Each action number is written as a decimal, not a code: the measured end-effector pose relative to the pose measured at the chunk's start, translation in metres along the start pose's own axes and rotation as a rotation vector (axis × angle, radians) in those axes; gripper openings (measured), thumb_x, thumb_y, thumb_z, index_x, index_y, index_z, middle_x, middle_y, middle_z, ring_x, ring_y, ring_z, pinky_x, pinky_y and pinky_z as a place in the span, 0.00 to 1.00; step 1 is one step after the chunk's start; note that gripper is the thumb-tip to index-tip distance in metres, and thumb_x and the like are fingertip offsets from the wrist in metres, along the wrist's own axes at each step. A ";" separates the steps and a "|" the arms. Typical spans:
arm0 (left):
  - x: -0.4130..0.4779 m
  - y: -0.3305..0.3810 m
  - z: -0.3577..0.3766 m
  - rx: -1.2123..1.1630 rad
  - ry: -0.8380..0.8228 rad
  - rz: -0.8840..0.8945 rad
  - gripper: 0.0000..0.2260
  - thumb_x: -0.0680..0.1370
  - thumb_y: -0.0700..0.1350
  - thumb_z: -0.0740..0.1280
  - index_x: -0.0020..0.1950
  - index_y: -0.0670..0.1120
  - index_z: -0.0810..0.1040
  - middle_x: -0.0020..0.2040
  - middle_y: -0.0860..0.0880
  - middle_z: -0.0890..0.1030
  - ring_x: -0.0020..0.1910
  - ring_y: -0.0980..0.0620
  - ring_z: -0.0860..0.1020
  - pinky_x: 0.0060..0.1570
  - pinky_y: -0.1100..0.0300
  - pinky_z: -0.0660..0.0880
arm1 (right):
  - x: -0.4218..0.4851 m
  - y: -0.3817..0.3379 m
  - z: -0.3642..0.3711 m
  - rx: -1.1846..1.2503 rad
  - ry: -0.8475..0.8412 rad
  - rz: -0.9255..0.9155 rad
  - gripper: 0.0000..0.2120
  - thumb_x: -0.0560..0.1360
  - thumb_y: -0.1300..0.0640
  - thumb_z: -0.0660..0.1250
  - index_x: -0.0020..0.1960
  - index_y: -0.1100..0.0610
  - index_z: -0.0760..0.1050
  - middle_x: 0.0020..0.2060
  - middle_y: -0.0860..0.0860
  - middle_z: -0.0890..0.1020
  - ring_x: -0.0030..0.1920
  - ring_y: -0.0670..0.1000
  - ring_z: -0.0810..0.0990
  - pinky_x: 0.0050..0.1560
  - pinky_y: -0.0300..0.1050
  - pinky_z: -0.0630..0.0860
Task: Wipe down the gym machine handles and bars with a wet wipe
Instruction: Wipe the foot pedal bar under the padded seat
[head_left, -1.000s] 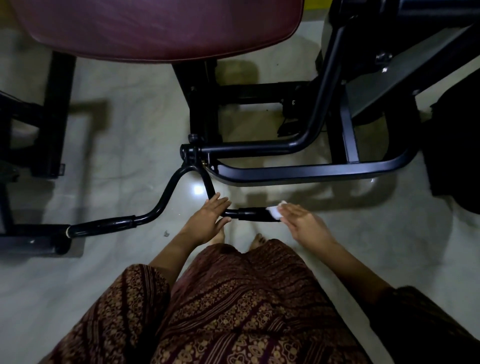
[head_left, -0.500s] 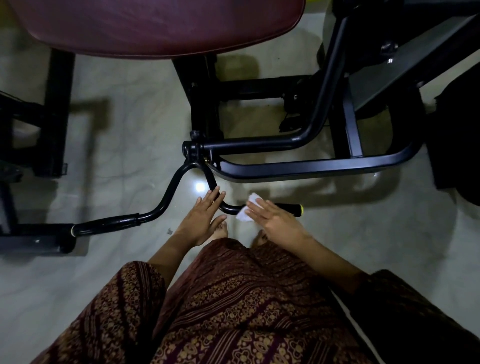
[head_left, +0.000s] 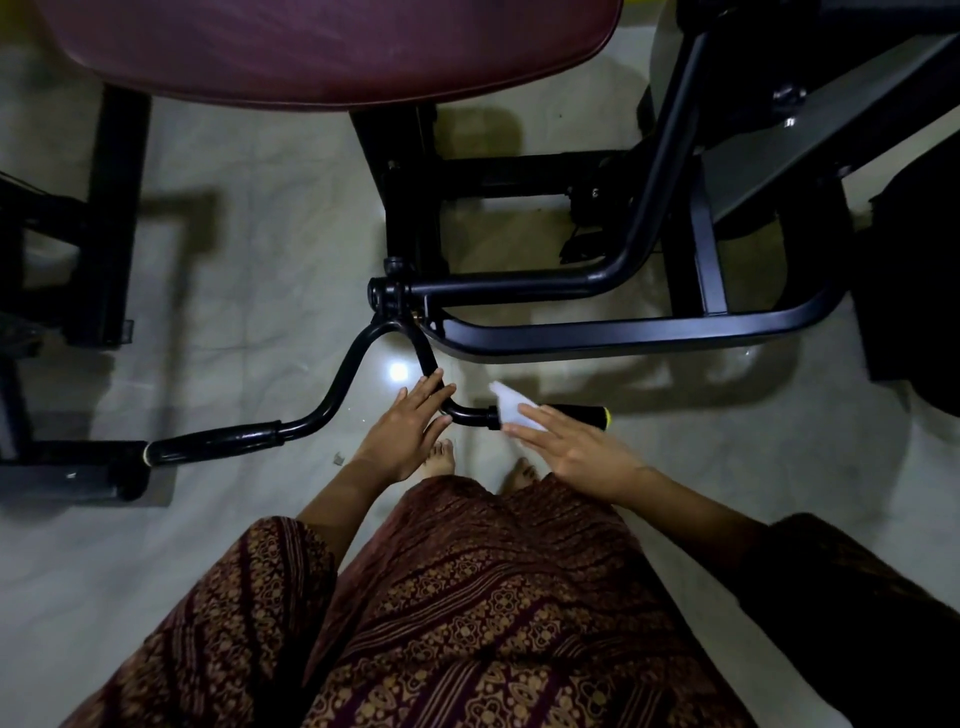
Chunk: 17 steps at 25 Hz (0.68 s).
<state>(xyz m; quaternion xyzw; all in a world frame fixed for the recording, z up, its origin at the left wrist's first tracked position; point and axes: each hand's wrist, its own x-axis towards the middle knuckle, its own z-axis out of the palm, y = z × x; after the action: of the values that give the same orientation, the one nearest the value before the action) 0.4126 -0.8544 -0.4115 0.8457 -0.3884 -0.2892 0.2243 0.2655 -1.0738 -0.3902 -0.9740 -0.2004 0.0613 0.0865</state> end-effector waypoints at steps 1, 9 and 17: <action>-0.001 0.001 0.002 0.005 0.008 0.001 0.34 0.75 0.63 0.44 0.73 0.44 0.62 0.76 0.46 0.57 0.75 0.47 0.56 0.71 0.54 0.48 | -0.018 0.010 -0.002 -0.006 0.031 0.015 0.21 0.71 0.65 0.53 0.60 0.61 0.76 0.64 0.52 0.75 0.66 0.55 0.67 0.67 0.48 0.65; 0.003 0.018 0.004 0.264 0.186 0.204 0.29 0.81 0.57 0.45 0.64 0.39 0.74 0.63 0.38 0.76 0.62 0.36 0.74 0.60 0.38 0.64 | 0.019 -0.014 0.007 0.045 0.015 0.275 0.26 0.63 0.68 0.67 0.61 0.63 0.74 0.57 0.62 0.79 0.55 0.63 0.79 0.53 0.58 0.76; 0.002 0.020 0.016 0.299 0.271 0.202 0.24 0.80 0.53 0.51 0.58 0.40 0.79 0.57 0.40 0.80 0.56 0.38 0.78 0.52 0.37 0.72 | -0.017 0.006 -0.010 0.289 0.004 0.742 0.19 0.75 0.67 0.59 0.65 0.56 0.73 0.56 0.57 0.80 0.56 0.57 0.78 0.61 0.49 0.71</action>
<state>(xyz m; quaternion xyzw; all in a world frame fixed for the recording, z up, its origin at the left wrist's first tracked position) 0.3922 -0.8700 -0.4122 0.8575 -0.4759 -0.0883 0.1744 0.2536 -1.0873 -0.3804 -0.9581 0.1760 0.1140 0.1953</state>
